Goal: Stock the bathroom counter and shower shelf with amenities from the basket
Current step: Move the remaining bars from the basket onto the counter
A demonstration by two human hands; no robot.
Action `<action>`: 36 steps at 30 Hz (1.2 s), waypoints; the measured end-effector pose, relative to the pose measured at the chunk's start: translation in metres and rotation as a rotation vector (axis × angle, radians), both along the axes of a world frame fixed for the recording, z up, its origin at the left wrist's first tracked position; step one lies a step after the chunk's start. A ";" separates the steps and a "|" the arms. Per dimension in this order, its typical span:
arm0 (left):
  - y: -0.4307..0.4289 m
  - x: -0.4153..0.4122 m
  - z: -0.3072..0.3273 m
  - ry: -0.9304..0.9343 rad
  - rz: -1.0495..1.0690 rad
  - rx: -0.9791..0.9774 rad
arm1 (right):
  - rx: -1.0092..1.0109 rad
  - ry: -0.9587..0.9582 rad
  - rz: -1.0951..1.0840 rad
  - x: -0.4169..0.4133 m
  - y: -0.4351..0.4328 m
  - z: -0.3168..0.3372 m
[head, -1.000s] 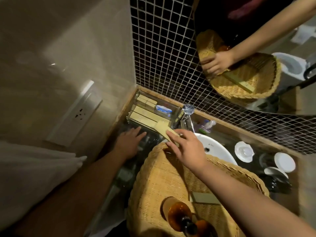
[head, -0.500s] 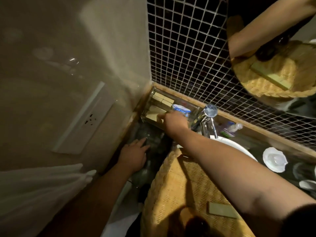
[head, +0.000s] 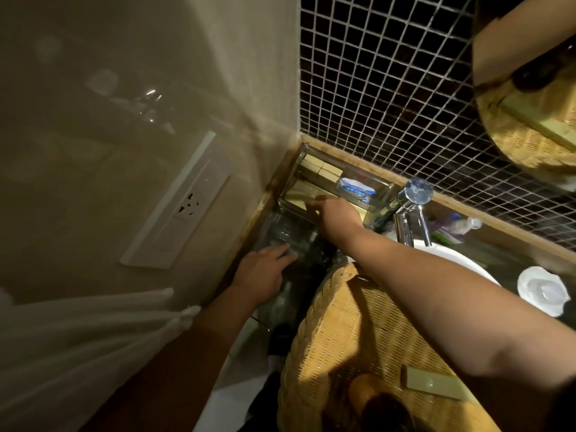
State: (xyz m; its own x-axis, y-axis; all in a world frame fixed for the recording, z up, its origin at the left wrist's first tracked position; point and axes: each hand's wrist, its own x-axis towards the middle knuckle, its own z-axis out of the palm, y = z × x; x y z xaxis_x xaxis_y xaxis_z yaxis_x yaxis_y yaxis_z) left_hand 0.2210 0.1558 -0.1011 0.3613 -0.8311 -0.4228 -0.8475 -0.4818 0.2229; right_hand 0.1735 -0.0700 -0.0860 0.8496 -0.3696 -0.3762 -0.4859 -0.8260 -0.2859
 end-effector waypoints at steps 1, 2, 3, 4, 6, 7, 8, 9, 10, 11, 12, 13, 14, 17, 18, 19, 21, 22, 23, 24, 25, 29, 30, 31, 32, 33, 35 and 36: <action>0.000 -0.001 0.001 -0.008 -0.010 0.003 | 0.008 0.004 0.009 0.001 -0.001 -0.001; 0.000 -0.001 0.002 -0.016 -0.017 0.004 | 0.009 0.021 0.021 0.001 -0.001 -0.002; 0.000 -0.001 0.004 -0.021 -0.020 0.006 | 0.002 0.060 0.040 0.001 0.000 -0.003; 0.000 -0.001 0.005 -0.028 -0.023 0.009 | -0.008 0.107 0.068 0.000 0.001 -0.006; 0.000 -0.002 0.009 -0.048 -0.027 0.018 | 0.004 0.189 0.140 -0.004 0.002 -0.009; -0.001 -0.002 0.011 -0.055 -0.025 0.020 | 0.037 0.206 0.160 -0.007 0.003 -0.008; -0.002 -0.003 0.014 -0.063 -0.022 0.021 | 0.062 0.198 0.168 -0.011 0.003 -0.005; -0.004 -0.004 0.017 -0.074 -0.019 0.023 | 0.066 0.165 0.163 -0.016 0.003 -0.001; -0.005 -0.006 0.020 -0.088 -0.024 0.026 | 0.050 0.113 0.149 -0.020 0.003 0.002; -0.007 -0.008 0.024 -0.098 -0.038 0.030 | 0.030 0.055 0.125 -0.026 0.003 0.007; -0.009 -0.010 0.028 -0.103 -0.058 0.032 | 0.019 0.011 0.094 -0.032 0.003 0.015; -0.012 -0.011 0.032 -0.107 -0.080 0.028 | 0.016 -0.014 0.064 -0.039 0.004 0.024; -0.017 -0.012 0.036 -0.117 -0.101 0.017 | 0.015 -0.027 0.043 -0.047 0.004 0.033; -0.037 -0.015 0.047 -0.150 -0.133 0.030 | 0.038 -0.076 0.003 -0.077 0.006 0.062; -0.046 -0.017 0.051 -0.148 -0.137 0.054 | 0.052 -0.119 -0.008 -0.091 0.007 0.071; -0.054 -0.019 0.054 -0.148 -0.145 0.076 | 0.059 -0.171 -0.016 -0.107 0.009 0.080; -0.073 -0.021 0.060 -0.160 -0.181 0.083 | 0.030 -0.241 -0.005 -0.139 0.014 0.094; -0.082 -0.022 0.062 -0.161 -0.200 0.075 | 0.008 -0.243 0.010 -0.155 0.017 0.099; -0.091 -0.022 0.064 -0.160 -0.218 0.073 | -0.010 -0.235 0.021 -0.171 0.019 0.101; -0.100 -0.024 0.064 -0.163 -0.233 0.081 | -0.023 -0.225 0.020 -0.188 0.021 0.101; -0.108 -0.026 0.065 -0.171 -0.244 0.098 | -0.032 -0.220 0.004 -0.204 0.024 0.101; -0.139 -0.035 0.059 -0.211 -0.320 0.147 | -0.031 -0.215 -0.146 -0.262 0.031 0.089; -0.145 -0.037 0.057 -0.241 -0.354 0.159 | -0.028 -0.206 -0.182 -0.273 0.032 0.085; -0.149 -0.037 0.055 -0.274 -0.386 0.176 | -0.031 -0.194 -0.212 -0.283 0.033 0.082; -0.152 -0.036 0.053 -0.303 -0.416 0.196 | -0.040 -0.179 -0.236 -0.292 0.033 0.079; -0.155 -0.034 0.051 -0.330 -0.443 0.216 | -0.052 -0.165 -0.257 -0.299 0.034 0.077; -0.158 -0.030 0.046 -0.374 -0.493 0.237 | -0.077 -0.144 -0.297 -0.311 0.036 0.073; -0.159 -0.028 0.044 -0.390 -0.513 0.237 | -0.083 -0.132 -0.312 -0.316 0.039 0.071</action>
